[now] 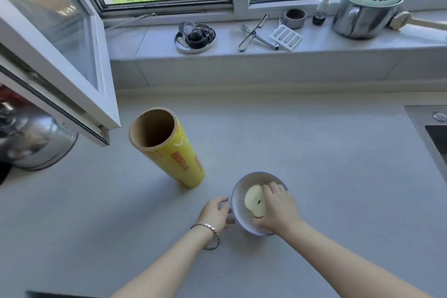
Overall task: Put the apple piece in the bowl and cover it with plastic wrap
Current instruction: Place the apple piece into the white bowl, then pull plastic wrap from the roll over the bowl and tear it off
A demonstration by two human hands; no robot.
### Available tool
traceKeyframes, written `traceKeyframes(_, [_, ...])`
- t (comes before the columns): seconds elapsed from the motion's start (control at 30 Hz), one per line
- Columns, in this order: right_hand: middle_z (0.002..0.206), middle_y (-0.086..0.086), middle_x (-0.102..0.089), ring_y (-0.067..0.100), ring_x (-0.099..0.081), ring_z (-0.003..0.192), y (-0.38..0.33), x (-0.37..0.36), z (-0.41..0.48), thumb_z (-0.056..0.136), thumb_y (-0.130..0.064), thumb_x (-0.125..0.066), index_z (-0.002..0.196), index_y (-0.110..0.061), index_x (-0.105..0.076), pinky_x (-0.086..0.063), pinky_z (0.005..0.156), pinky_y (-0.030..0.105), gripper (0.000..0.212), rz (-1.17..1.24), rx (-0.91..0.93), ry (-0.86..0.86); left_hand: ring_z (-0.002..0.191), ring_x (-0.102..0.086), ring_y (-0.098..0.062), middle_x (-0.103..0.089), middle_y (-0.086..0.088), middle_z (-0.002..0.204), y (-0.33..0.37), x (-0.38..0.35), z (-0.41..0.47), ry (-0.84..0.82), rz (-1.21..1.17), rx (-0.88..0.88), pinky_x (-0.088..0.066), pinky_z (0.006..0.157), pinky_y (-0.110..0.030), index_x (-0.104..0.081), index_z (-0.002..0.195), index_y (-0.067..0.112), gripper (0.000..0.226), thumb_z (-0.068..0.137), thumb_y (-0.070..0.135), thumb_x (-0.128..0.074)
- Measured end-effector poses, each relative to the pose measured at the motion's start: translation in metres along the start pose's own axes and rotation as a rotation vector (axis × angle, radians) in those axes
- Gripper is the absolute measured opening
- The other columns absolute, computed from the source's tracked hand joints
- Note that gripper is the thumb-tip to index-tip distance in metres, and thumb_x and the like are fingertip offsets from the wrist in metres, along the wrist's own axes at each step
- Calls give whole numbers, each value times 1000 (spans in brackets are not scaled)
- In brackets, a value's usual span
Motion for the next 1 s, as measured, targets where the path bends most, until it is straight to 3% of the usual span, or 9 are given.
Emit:
traceKeyframes(0.07, [124,5,-47,25,-42,119,-1,0,-1,69,-47,-62,120,-12,-43,-35,93,31,65,-17,0,-21,108,-58,-32,-53,-16,122,-2,31,-2,211,75,10,-43,97,-36,-30,139,5,58,87,12,-56])
traceKeyframes(0.13, [132,4,-41,24,-37,126,0,4,-4,70,-49,-63,130,-11,-34,-33,98,30,77,-3,-6,-40,136,-31,-30,-28,-21,146,8,69,-16,451,-12,-60,-27,110,-37,-10,144,1,89,78,13,-70])
traceKeyframes(0.27, [140,3,-34,22,-29,133,8,24,-13,76,-48,-60,139,-13,-27,-29,104,29,79,86,5,24,131,-29,-11,-21,2,143,55,128,-40,644,-92,-451,-25,110,-28,-13,143,12,102,65,6,-80])
traceKeyframes(0.43, [132,3,-44,19,-37,127,8,44,-22,80,-37,-60,134,-16,-39,-29,103,24,62,277,52,51,108,-54,-21,-55,-3,120,88,149,-27,504,-142,-487,-42,89,-32,-33,130,13,90,57,4,-85])
traceKeyframes(0.6, [116,0,-56,10,-51,110,-18,84,-40,82,-25,-63,121,-15,-55,-36,93,14,41,546,139,168,98,-63,-23,-64,2,99,108,140,-42,495,-66,-523,-49,83,-37,-46,113,14,89,36,38,-85])
traceKeyframes(0.7, [105,-5,-56,4,-53,99,-38,122,-51,80,-26,-66,118,-15,-57,-42,90,17,40,723,191,261,94,-65,-18,-67,-2,103,125,121,-66,320,-32,-576,-52,75,-32,-53,113,14,93,31,51,-76])
traceKeyframes(0.8, [110,-5,-57,8,-57,105,-58,143,-53,78,-33,-67,129,-18,-46,-46,91,20,57,976,175,164,79,-70,-7,-73,9,88,138,85,-95,49,56,-583,-53,60,-18,-61,101,30,70,36,54,-72])
traceKeyframes(0.9, [102,-7,-64,3,-64,91,-72,143,-56,75,-31,-71,122,-19,-46,-54,72,14,54,1218,131,16,76,-71,-7,-74,10,86,136,48,-110,-124,96,-532,-55,58,-19,-59,100,34,67,37,50,-74])
traceKeyframes(1.0, [96,-3,-68,5,-67,81,-61,134,-65,70,-26,-76,112,-15,-54,-56,63,17,48,1376,15,87,79,-69,-8,-66,7,99,122,29,-112,-147,68,-450,-54,57,-19,-44,112,30,76,45,43,-80])
Point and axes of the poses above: each hand's wrist, its own z-axis towards the middle knuckle, its own x-axis out of the back of the hand, y = z × x, the point moved 7 cm from there along z, towards the middle knuckle
